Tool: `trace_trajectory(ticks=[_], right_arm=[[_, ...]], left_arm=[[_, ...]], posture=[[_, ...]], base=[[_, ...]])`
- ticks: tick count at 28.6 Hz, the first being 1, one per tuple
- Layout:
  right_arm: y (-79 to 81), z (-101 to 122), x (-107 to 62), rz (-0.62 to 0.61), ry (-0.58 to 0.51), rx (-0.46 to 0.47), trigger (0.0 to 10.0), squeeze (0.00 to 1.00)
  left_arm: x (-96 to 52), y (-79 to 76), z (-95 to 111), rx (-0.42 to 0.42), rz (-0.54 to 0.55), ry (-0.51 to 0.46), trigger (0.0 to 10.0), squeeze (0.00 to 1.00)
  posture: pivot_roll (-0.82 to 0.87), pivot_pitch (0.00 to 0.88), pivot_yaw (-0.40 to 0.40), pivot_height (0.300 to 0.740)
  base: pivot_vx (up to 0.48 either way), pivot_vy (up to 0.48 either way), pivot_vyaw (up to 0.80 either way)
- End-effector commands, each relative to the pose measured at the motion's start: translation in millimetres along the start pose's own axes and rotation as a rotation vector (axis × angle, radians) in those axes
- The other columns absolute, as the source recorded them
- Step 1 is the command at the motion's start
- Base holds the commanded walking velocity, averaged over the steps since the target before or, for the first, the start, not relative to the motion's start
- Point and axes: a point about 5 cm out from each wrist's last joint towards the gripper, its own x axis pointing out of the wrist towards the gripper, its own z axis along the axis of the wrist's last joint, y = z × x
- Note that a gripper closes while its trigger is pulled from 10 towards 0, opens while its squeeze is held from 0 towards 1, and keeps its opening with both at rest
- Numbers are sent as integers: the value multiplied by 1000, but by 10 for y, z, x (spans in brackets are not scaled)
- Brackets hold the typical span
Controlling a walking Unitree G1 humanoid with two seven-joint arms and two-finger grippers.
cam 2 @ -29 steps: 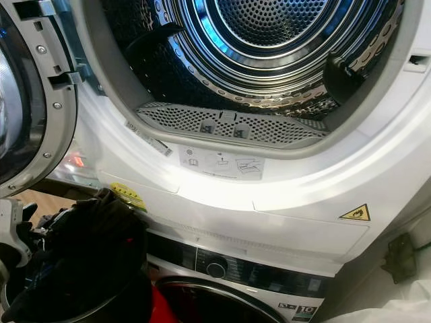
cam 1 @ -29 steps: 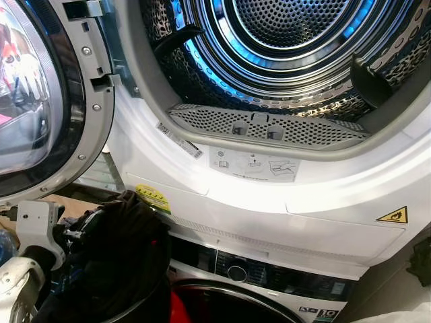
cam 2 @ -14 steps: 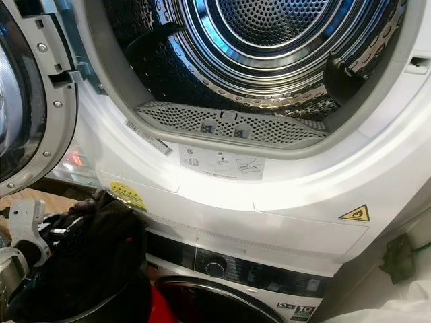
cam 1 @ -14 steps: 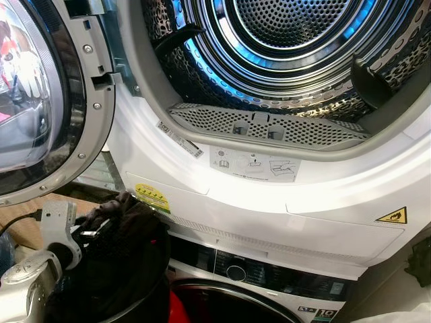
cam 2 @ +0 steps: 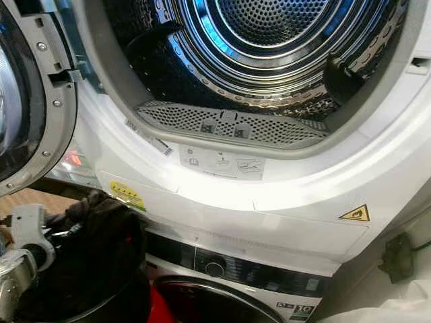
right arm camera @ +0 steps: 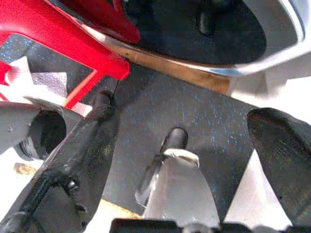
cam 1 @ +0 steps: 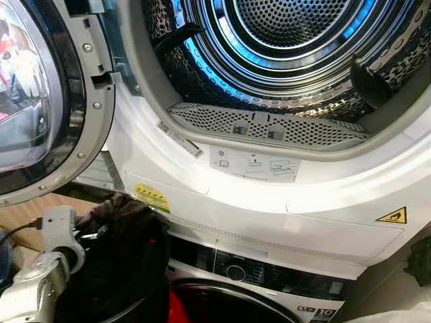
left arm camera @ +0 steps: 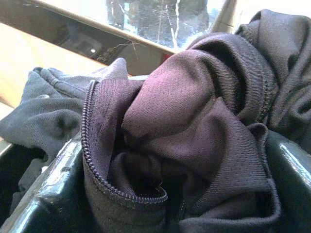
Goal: Clothes washing
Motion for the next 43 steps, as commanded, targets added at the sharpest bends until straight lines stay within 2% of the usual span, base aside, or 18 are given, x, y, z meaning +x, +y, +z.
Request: trace_trajectory(ticks=[1, 6, 7, 9, 10, 16, 22, 26, 34, 40, 43], right_arm=[[17, 15, 4, 0, -2, 2, 10000, 0], [23, 33, 6, -1, -8, 1, 10000, 0], [22, 31, 6, -3, -8, 5, 10000, 0], [21, 31, 6, -4, -8, 8, 10000, 0], [22, 24, 5, -5, -6, 5, 10000, 0], [43, 9, 6, -1, 4, -11, 10000, 0], [28, 23, 6, -4, 2, -17, 10000, 0], [2, 18, 4, -10, 6, -29, 10000, 0], [9, 30, 6, -8, 3, -25, 10000, 0], [12, 2, 3, -9, 12, -27, 10000, 0], [23, 9, 5, -5, 12, -29, 10000, 0]], left_arm=[[49, -7, -117, -54, 24, 71, 10000, 0], [130, -112, -64, -91, -8, 94, 10000, 0], [137, -130, -75, -86, -14, 106, 3922, 0], [140, -138, -81, -81, -15, 112, 3922, 0], [141, -156, -97, -76, -27, 117, 0, 0], [143, -279, -175, -72, -81, 136, 0, 0], [148, -327, -198, -87, -91, 136, 0, 0], [136, -374, -177, -106, -107, 77, 0, 0], [118, -381, -222, -108, -99, 75, 0, 0], [106, -375, -216, -130, -68, 36, 0, 0], [81, -410, -191, -143, -108, -8, 0, 0]], posture=[[204, 0, 5, 740], [195, 0, 7, 740], [193, 0, 7, 740], [194, 0, 7, 740], [194, 0, 7, 740], [192, 0, 6, 740], [191, 0, 1, 740], [192, 0, -4, 740], [185, 0, -4, 740], [190, 0, -4, 740], [196, 0, -3, 740]], base=[[0, 0, 0], [0, 0, 0], [0, 0, 0], [0, 0, 0], [0, 0, 0], [0, 0, 0], [0, 0, 0], [0, 0, 0], [0, 0, 0], [0, 0, 0], [0, 0, 0]])
